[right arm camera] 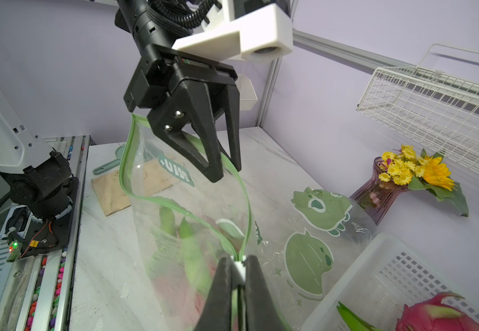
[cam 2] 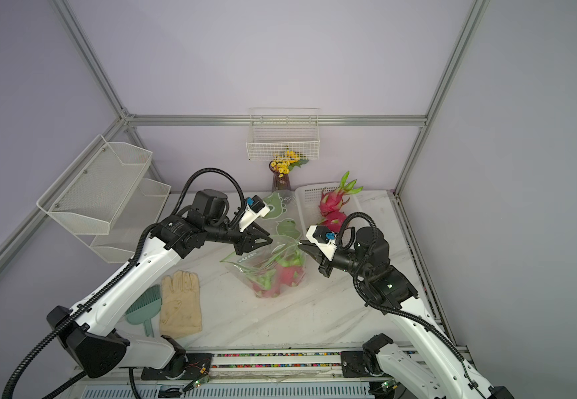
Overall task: Open the zip-top bag and take out the dragon fruit
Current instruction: Open the zipper of the food storage bag at the center of the board.
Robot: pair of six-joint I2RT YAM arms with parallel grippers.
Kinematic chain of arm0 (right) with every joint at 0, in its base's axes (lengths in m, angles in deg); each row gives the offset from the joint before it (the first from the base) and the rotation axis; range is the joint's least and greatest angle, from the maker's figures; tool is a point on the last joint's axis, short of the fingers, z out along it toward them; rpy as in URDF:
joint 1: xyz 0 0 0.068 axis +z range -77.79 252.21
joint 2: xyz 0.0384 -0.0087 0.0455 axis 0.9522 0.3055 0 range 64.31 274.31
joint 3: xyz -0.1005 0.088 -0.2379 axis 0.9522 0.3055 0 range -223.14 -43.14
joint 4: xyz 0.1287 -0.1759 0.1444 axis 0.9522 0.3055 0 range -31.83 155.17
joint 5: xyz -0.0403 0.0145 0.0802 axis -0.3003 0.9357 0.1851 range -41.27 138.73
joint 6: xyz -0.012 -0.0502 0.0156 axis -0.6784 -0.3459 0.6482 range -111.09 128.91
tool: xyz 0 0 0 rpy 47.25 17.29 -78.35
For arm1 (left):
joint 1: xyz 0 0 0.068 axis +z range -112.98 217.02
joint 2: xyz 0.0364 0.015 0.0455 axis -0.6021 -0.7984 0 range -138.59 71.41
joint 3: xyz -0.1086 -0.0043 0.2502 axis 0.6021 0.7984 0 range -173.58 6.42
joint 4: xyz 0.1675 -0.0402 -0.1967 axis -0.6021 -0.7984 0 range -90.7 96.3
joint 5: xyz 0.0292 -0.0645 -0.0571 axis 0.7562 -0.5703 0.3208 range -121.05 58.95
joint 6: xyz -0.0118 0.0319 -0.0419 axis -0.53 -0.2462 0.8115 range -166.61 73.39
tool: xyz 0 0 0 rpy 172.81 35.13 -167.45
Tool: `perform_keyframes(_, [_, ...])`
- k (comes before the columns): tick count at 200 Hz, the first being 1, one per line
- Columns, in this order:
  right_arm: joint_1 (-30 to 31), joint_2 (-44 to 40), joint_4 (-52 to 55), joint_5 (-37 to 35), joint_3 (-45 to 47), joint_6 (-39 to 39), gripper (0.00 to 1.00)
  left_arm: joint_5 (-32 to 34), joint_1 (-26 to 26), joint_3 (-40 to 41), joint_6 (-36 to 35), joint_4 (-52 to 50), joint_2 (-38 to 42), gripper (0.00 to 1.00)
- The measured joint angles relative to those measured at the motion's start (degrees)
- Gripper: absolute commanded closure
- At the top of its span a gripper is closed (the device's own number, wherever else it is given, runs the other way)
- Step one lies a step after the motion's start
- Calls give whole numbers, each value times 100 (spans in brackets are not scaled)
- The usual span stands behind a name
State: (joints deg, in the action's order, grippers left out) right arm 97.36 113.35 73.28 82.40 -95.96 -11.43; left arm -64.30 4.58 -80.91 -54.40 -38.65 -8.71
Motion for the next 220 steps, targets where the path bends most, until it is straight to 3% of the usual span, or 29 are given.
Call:
perform_keyframes(27, [0,-157,2,-210,-2,221,100,-22,-33,-31,442,203,39,100])
perform_keyframes(38, [2,-262,31,-304,-17,319,90,-20,-90,-31,704,297,59,100])
perform_keyframes(66, [2,-551,170,-560,-153,636,79,273,-358,-31,1283,400,203,100])
perform_keyframes(94, [0,-590,393,-796,-719,1071,54,859,-444,-31,1755,297,431,100])
perform_keyframes(164, [0,-133,1121,-2033,-2240,2472,54,2103,-568,-31,2702,-63,1008,100])
perform_keyframes(220, [17,1633,2006,-1652,-3224,3491,68,3359,-568,-11,3357,-487,1075,100])
